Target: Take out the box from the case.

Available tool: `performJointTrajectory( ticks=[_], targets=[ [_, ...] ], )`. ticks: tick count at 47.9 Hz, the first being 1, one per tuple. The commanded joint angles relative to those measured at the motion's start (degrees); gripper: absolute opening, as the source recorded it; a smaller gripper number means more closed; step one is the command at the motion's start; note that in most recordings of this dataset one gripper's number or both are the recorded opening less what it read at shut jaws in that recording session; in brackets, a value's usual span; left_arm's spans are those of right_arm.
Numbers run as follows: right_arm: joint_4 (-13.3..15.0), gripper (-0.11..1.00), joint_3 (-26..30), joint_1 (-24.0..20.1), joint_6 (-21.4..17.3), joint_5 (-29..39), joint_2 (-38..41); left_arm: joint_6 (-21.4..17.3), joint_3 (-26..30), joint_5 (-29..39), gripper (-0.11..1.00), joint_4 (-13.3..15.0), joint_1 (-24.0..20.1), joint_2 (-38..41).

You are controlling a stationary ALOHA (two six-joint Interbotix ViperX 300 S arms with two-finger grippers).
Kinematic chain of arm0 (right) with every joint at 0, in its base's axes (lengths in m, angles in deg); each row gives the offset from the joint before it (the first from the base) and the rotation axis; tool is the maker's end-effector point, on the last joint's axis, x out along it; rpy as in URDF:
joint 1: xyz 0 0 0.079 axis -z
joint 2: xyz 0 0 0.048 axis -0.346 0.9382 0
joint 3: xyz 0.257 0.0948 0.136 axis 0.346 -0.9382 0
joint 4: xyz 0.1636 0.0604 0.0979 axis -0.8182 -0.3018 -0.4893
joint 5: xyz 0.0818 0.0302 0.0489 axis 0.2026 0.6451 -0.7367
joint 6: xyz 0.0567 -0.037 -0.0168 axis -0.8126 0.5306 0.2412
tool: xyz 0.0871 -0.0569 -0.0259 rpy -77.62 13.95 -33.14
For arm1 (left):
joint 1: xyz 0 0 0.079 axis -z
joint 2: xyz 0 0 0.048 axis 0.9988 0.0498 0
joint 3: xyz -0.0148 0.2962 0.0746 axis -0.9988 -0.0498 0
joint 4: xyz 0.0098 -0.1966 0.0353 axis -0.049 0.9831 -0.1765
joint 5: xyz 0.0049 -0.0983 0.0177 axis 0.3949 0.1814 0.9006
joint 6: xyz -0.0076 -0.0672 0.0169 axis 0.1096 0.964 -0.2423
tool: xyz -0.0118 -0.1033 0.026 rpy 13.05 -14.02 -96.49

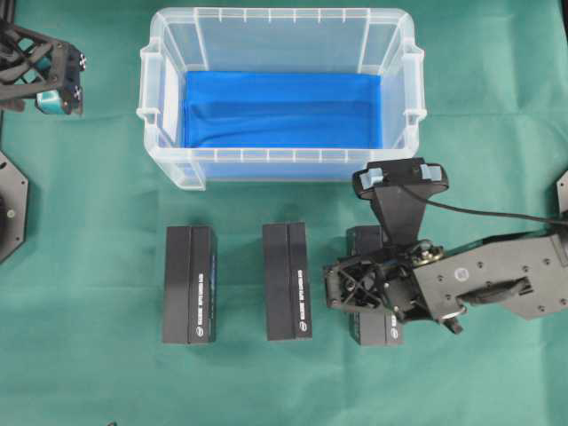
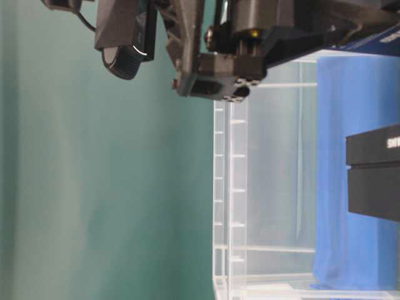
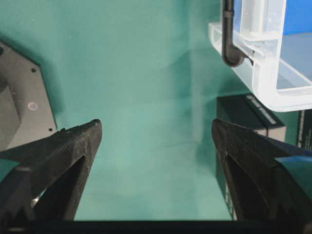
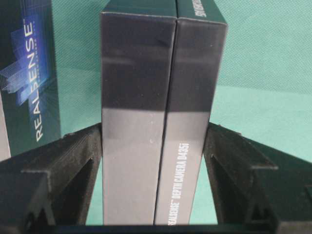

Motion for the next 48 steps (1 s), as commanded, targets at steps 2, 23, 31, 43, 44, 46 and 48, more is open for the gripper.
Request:
performJointTrajectory(
  ticks=[2, 23, 31, 43, 44, 46, 48],
  targets=[
    [0.1, 0.67, 1.1, 0.0, -0.1, 0.1, -2.3, -0.1, 0.6, -0.2, 0.96, -0.2, 0.1, -0.5],
    [0.8, 0.96, 1.4, 0.4, -0.8, 1.1, -2.3, -0.6, 0.5, -0.2, 0.96, -0.2, 0.1, -0.5],
    [0.8, 0.94, 1.3, 0.7, -0.8, 1.2, -2.3, -0.6, 0.5, -0.3, 0.96, -0.2, 0.1, -0.5],
    [0.6, 0.94, 2.6, 0.7, -0.7, 1.3, -2.8, -0.6, 0.6, -0.3, 0.96, -0.2, 0.1, -0.5],
    [0.6, 0.94, 3.0, 0.7, -0.7, 1.4, -3.1, -0.6, 0.5, -0.3, 0.96, -0.2, 0.1, -0.5],
    [0.6, 0.94, 3.8, 0.7, -0.7, 1.9, -3.6, -0.6, 0.6, -0.3, 0.96, -0.2, 0.1, -0.5],
    [0.6, 0.94, 4.5, 0.7, -0.6, 2.7, -4.0, -0.5, 0.5, -0.3, 0.96, -0.2, 0.0, -0.5]
  ],
)
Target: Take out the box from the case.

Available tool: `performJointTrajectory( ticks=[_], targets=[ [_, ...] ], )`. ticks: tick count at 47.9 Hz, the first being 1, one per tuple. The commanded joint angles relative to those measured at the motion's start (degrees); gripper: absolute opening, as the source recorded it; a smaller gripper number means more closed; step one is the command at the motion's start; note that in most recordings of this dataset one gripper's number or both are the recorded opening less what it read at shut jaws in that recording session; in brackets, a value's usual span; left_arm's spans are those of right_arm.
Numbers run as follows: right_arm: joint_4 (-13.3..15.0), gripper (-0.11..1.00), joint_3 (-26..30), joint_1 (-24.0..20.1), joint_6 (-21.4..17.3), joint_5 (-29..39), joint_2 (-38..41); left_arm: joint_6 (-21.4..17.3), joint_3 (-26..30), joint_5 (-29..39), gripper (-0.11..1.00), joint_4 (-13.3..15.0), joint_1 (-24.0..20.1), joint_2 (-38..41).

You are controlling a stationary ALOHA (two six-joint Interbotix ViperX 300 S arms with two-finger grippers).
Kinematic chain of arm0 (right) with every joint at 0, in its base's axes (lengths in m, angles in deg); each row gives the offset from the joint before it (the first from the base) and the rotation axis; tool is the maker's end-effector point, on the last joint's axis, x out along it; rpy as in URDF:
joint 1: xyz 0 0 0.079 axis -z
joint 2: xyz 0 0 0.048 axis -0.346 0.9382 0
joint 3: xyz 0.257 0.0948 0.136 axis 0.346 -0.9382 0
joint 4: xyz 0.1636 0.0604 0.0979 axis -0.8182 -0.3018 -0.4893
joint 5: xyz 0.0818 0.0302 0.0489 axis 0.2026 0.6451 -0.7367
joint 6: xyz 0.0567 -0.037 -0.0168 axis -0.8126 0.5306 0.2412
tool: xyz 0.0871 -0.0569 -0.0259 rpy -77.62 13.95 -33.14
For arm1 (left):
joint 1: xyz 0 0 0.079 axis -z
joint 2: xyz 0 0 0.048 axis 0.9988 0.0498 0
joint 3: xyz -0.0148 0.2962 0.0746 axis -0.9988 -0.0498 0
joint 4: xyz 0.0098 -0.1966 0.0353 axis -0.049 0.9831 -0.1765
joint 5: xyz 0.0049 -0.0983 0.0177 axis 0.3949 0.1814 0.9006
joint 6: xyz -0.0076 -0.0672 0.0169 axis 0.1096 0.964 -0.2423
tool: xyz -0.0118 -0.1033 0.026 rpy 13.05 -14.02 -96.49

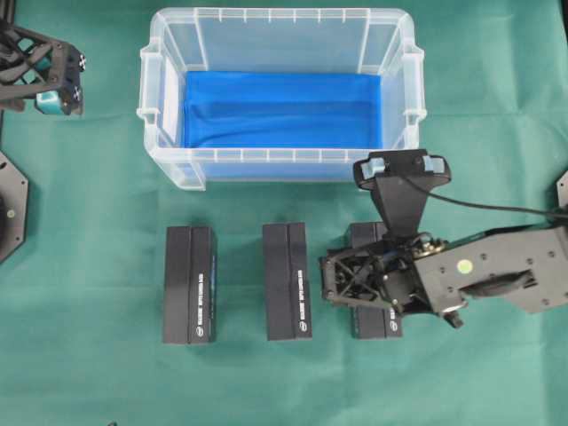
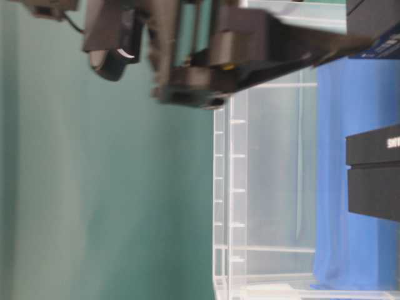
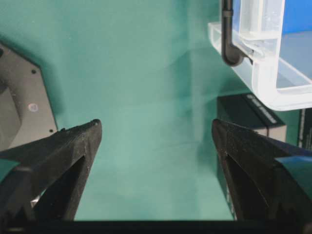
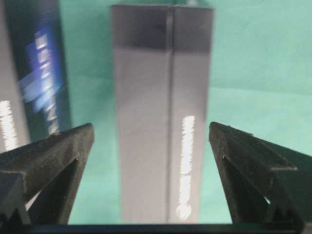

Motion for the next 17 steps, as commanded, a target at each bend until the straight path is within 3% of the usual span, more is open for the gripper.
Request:
performJointTrajectory(
  ticks=[1, 17],
  targets=[
    [0.1, 0.94, 2.6, -0.1, 0.1, 1.4, -3.1, 0.0, 0.6, -0.2, 0.96, -0.2, 0.0, -0.4],
    [0.4, 0.94, 11.8, 0.0, 1.8, 14.4, -6.3, 0.1, 0.6, -0.2, 0.96, -0.2, 0.0, -0.4]
  ],
)
